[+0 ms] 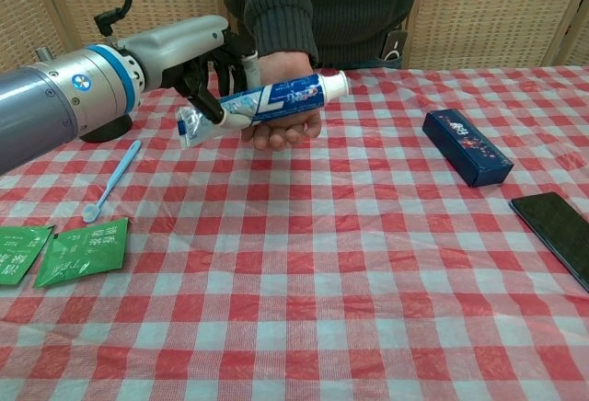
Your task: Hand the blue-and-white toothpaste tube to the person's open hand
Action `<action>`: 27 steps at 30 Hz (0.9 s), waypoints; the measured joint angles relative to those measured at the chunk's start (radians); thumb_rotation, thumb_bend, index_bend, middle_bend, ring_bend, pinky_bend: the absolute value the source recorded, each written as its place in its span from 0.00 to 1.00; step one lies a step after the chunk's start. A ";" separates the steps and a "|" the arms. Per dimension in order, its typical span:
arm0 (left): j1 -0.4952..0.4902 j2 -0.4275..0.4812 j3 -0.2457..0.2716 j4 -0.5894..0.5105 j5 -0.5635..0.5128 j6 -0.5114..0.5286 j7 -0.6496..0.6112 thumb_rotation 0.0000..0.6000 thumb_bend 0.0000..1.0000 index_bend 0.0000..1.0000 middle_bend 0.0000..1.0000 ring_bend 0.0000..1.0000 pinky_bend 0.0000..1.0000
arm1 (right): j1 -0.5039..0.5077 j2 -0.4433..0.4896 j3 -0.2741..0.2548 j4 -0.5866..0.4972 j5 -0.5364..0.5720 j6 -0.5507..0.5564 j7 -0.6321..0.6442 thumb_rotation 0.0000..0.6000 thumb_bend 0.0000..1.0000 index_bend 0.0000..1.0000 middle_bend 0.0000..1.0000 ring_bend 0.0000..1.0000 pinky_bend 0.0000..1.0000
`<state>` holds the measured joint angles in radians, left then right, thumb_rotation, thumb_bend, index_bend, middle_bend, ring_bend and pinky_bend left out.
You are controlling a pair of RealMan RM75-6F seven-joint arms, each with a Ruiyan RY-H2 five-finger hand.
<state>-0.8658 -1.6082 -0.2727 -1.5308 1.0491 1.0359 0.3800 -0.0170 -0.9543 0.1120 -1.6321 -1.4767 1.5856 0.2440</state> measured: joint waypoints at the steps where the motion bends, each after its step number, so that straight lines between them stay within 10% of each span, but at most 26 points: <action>1: 0.002 0.000 0.001 -0.002 0.007 0.001 -0.012 1.00 0.00 0.02 0.00 0.02 0.05 | 0.000 0.001 0.000 0.000 -0.001 0.001 0.001 1.00 0.00 0.03 0.00 0.00 0.00; 18: 0.089 0.192 -0.032 -0.255 0.186 0.147 -0.118 1.00 0.00 0.00 0.00 0.00 0.00 | -0.005 0.001 -0.006 -0.004 -0.013 0.010 -0.004 1.00 0.00 0.03 0.00 0.00 0.00; 27: 0.326 0.450 0.089 -0.349 0.264 0.318 -0.130 1.00 0.00 0.00 0.00 0.00 0.00 | -0.010 0.005 -0.008 -0.005 -0.019 0.019 0.008 1.00 0.00 0.03 0.00 0.00 0.00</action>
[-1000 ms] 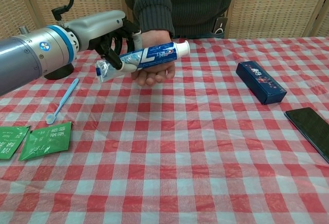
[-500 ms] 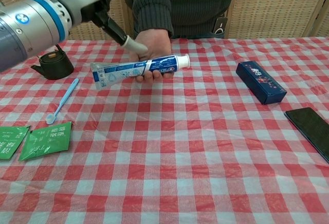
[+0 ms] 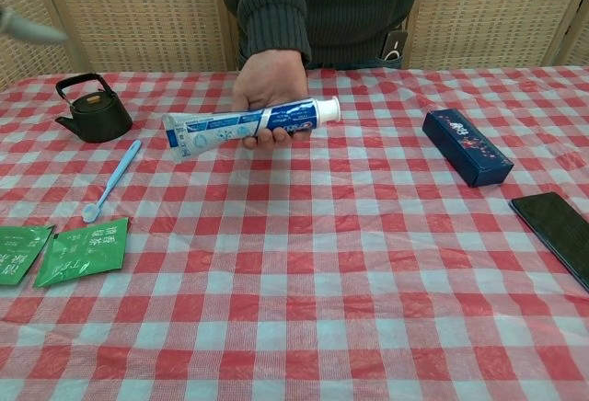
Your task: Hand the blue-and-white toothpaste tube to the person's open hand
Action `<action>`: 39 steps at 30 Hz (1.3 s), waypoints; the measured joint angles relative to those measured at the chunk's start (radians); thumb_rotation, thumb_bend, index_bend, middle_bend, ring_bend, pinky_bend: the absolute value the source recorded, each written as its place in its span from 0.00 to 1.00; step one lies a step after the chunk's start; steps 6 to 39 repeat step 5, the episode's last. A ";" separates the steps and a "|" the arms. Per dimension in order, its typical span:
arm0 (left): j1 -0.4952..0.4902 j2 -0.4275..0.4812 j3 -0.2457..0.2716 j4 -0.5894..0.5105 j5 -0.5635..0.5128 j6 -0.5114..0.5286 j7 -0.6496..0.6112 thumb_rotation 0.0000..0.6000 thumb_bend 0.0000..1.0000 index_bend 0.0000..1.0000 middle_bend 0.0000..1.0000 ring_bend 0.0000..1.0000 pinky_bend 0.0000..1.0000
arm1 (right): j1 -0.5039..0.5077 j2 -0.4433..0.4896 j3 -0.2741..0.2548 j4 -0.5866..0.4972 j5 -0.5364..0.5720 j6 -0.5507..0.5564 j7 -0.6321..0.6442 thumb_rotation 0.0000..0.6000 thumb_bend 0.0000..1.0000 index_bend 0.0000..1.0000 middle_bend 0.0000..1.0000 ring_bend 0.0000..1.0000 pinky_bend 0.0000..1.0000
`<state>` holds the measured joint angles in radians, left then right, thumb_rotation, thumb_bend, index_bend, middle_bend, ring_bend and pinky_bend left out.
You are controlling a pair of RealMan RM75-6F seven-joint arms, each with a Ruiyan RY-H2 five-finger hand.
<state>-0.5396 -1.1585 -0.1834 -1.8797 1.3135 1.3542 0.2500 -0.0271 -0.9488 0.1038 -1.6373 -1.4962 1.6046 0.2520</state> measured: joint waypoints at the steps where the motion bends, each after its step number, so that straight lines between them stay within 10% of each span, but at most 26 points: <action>1: 0.033 0.019 0.022 -0.003 0.007 0.022 -0.008 1.00 0.00 0.00 0.00 0.00 0.00 | 0.000 0.000 -0.001 0.000 -0.001 0.001 -0.001 1.00 0.00 0.03 0.00 0.00 0.00; 5: 0.190 0.075 0.127 0.005 0.040 0.135 -0.063 1.00 0.00 0.00 0.00 0.00 0.00 | -0.002 0.000 -0.003 -0.003 -0.009 0.007 -0.004 1.00 0.00 0.03 0.00 0.00 0.00; 39: 0.190 0.075 0.127 0.005 0.040 0.135 -0.063 1.00 0.00 0.00 0.00 0.00 0.00 | -0.002 0.000 -0.003 -0.003 -0.009 0.007 -0.004 1.00 0.00 0.03 0.00 0.00 0.00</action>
